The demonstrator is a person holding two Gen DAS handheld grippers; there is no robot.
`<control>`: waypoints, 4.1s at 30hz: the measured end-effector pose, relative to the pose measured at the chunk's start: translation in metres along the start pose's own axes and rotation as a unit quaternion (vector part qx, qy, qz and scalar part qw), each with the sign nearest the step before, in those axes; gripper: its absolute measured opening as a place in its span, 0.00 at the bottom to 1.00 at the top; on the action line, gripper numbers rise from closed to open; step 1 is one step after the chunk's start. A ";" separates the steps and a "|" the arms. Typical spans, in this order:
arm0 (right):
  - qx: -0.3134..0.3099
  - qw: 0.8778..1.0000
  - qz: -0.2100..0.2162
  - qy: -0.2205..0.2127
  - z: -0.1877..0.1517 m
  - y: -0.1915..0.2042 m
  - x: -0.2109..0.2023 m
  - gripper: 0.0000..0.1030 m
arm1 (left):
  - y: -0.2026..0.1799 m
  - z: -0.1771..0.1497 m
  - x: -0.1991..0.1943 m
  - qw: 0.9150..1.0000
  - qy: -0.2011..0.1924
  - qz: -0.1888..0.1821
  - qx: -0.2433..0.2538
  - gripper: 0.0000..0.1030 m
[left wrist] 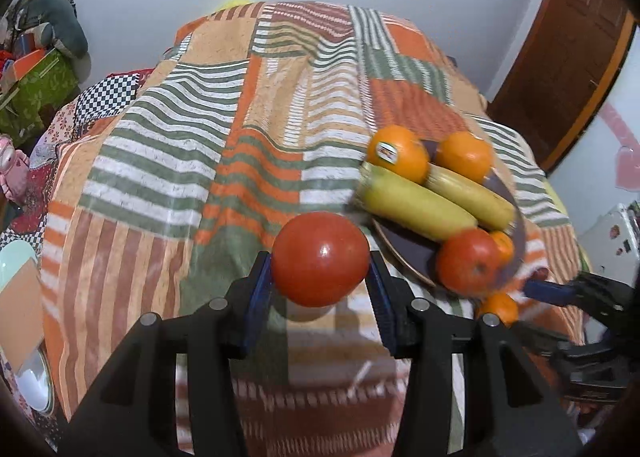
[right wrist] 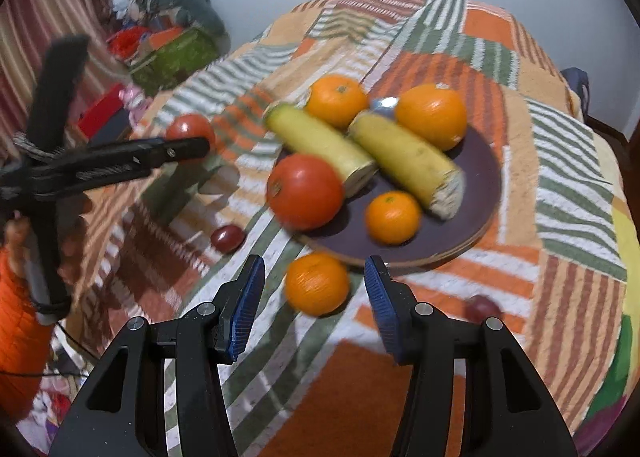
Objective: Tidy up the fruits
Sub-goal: 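Grasp the second red tomato with the left tool while the right tool grasps another tangerine, then carry the tomato and tangerine onto the purple plate and open both tools, then move each tool to a dark red plum on the quilt and grasp it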
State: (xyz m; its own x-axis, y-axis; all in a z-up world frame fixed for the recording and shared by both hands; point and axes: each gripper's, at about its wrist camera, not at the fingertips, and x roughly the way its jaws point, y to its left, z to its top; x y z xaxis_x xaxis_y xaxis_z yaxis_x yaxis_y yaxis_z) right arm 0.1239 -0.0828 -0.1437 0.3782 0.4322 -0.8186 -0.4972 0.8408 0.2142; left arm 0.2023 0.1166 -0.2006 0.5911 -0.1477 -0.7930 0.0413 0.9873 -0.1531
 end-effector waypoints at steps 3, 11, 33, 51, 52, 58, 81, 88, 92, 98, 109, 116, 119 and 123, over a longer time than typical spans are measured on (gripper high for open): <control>0.006 1.000 -0.005 0.016 -0.004 0.000 0.013 0.42 | -0.006 -0.011 -0.013 1.000 -0.003 -0.014 0.001 0.45; 0.006 1.000 -0.019 0.013 -0.004 -0.001 0.014 0.34 | -0.019 -0.030 -0.024 0.999 0.006 -0.033 -0.002 0.45; 0.012 0.991 -0.065 -0.113 0.035 -0.059 -0.059 0.34 | -0.090 0.027 -0.020 0.997 -0.030 -0.063 0.029 0.45; 0.041 0.994 -0.058 -0.080 0.050 -0.099 -0.010 0.34 | -0.094 0.063 0.045 0.998 0.000 -0.055 0.028 0.45; 0.042 0.995 -0.057 -0.076 0.050 -0.100 -0.007 0.34 | -0.092 0.064 0.049 0.998 0.002 -0.055 0.026 0.45; 0.043 0.996 -0.052 -0.060 0.048 -0.102 0.005 0.34 | -0.090 0.064 0.065 0.998 0.017 -0.052 0.025 0.45; 0.041 0.996 -0.050 -0.063 0.055 -0.097 -0.008 0.53 | -0.097 0.061 0.049 0.998 0.006 -0.045 0.034 0.66; 0.034 0.994 -0.057 -0.085 0.052 -0.087 -0.035 0.53 | -0.099 0.059 0.009 0.998 -0.027 -0.037 0.043 0.70; 0.034 0.993 -0.062 -0.096 0.046 -0.083 -0.050 0.53 | -0.099 0.054 -0.013 0.998 -0.045 -0.028 0.045 0.72; 0.032 0.992 -0.068 -0.106 0.036 -0.078 -0.069 0.53 | -0.090 0.037 -0.037 0.998 -0.052 -0.017 0.034 0.72; 0.029 0.993 -0.076 -0.089 0.005 -0.072 -0.076 0.53 | -0.079 -0.012 -0.039 0.999 -0.015 0.012 0.036 0.72; 0.027 0.995 -0.077 -0.053 -0.017 -0.071 -0.058 0.53 | -0.070 -0.030 -0.017 0.999 0.028 0.002 0.018 0.72; 0.032 0.996 -0.077 -0.039 -0.025 -0.074 -0.049 0.53 | -0.068 -0.035 -0.005 0.999 0.043 -0.002 0.016 0.72; 0.033 0.996 -0.076 -0.024 -0.029 -0.077 -0.038 0.53 | -0.065 -0.040 0.011 0.998 0.062 -0.005 0.014 0.60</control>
State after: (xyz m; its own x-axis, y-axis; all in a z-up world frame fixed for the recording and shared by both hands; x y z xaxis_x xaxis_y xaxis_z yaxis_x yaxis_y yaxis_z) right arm 0.1256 -0.1735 -0.1450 0.4827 0.3128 -0.8180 -0.3805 0.9162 0.1257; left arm 0.1738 0.0483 -0.2234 0.4861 -0.1609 -0.8590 0.0701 0.9869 -0.1452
